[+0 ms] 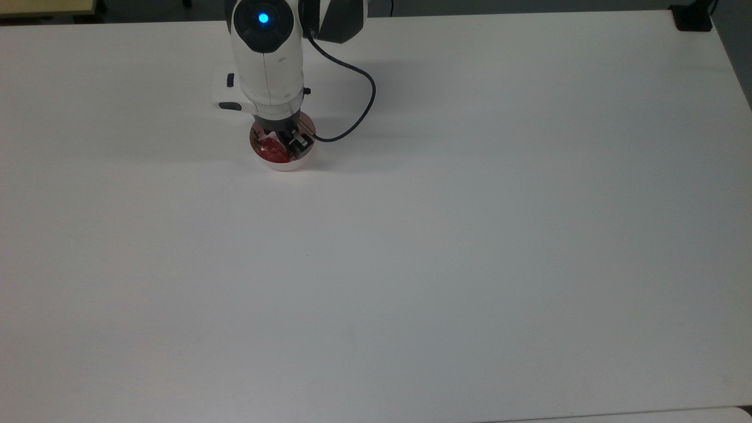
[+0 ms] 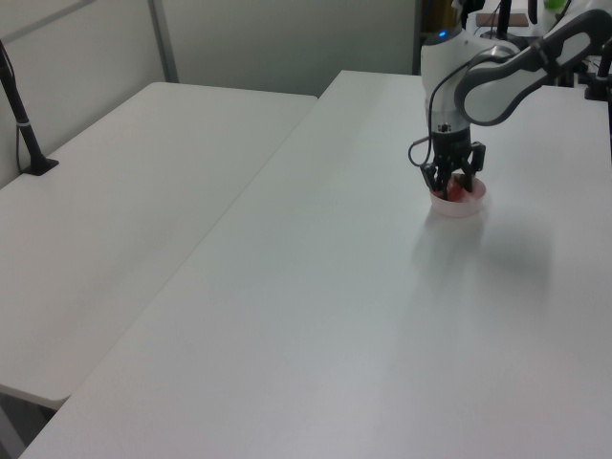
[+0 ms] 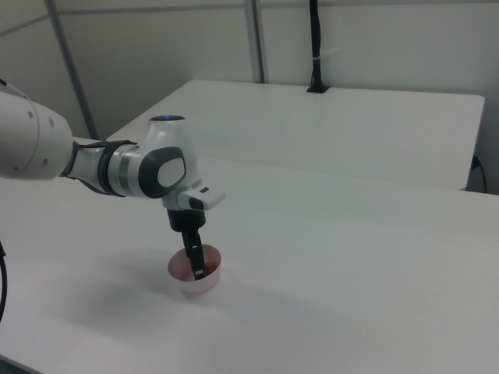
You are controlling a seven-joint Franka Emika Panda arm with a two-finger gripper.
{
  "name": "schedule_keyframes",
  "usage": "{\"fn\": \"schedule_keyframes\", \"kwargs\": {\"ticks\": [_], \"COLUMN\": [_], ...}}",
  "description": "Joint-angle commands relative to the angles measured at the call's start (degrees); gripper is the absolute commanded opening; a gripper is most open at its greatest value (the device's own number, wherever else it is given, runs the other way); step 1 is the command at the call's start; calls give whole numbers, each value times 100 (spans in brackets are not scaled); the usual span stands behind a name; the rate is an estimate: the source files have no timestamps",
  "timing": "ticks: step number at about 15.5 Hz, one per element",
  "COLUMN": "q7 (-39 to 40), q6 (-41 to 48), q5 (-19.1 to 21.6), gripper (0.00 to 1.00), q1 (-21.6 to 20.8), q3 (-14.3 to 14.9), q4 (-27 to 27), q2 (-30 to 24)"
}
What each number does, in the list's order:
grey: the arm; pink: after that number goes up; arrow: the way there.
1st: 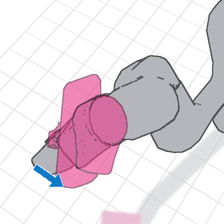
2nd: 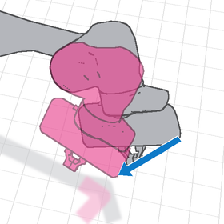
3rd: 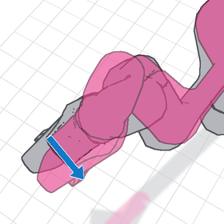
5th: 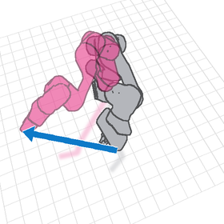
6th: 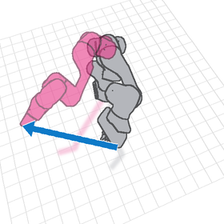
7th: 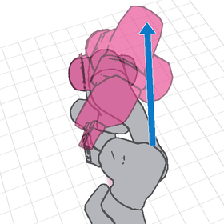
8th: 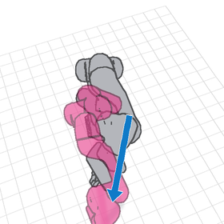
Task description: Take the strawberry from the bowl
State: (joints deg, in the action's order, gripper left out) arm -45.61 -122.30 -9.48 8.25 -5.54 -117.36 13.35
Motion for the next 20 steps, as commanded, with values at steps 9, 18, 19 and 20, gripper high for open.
{"fn": "schedule_keyframes", "kwargs": {"ticks": [9,18,19,20], "q7": [-71,1094,1447,1763], "q6": [-312,-172,-128,-93], "q5": [-54,-54,-54,-54], "gripper": [24,43,49,54], "q1": [124,160,168,177], "q3": [18,18,18,18], "q4": [-182,-138,-130,-121], "q2": [-86,-227,-245,-253]}}
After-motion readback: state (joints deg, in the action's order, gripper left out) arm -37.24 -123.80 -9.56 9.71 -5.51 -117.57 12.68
